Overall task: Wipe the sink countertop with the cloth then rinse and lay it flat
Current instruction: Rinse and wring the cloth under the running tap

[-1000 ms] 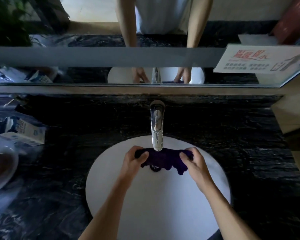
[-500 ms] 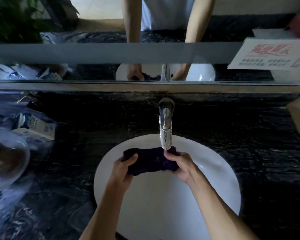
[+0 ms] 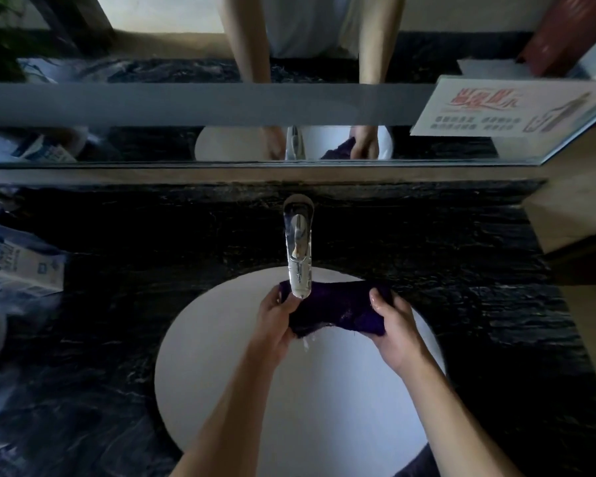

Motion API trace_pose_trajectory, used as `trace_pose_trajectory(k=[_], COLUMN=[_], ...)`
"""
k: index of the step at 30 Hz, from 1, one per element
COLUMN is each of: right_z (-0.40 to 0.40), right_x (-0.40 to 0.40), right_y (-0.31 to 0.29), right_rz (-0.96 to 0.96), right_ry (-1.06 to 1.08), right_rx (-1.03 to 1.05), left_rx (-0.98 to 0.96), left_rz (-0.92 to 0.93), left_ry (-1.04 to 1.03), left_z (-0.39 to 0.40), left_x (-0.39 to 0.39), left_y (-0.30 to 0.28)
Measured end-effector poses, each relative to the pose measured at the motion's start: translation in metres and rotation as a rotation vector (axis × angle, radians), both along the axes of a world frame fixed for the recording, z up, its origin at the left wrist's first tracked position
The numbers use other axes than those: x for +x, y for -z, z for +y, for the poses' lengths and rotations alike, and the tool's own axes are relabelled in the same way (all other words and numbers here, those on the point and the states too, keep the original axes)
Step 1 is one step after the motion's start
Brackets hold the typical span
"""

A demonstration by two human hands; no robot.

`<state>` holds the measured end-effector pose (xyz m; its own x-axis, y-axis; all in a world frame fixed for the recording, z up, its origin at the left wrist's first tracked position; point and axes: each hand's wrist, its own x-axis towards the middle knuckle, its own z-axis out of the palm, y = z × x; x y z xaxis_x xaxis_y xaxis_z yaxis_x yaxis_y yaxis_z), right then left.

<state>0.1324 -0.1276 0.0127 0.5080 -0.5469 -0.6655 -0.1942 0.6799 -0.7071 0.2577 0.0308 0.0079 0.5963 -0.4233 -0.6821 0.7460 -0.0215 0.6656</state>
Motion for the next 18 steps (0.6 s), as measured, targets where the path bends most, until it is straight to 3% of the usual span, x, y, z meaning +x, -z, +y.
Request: trace_pose_trajectory(k=[9, 14, 18], right_z=[0.051, 0.071, 0.080], right_x=[0.052, 0.064, 0.054], right_y=[0.003, 0.010, 0.012], right_rz=[0.006, -0.069, -0.138], right_ry=[-0.198, -0.179, -0.134], right_rx=[0.164, 0.162, -0.023], left_rx=[0.161, 0.085, 0.037], left_rz=[-0.151, 0.016, 0.149], left_ry=[-0.212, -0.299, -0.264], left_z=[0.062, 0.065, 0.025], left_x=[0.029, 0.024, 0.005], left_y=[-0.004, 0.006, 0.010])
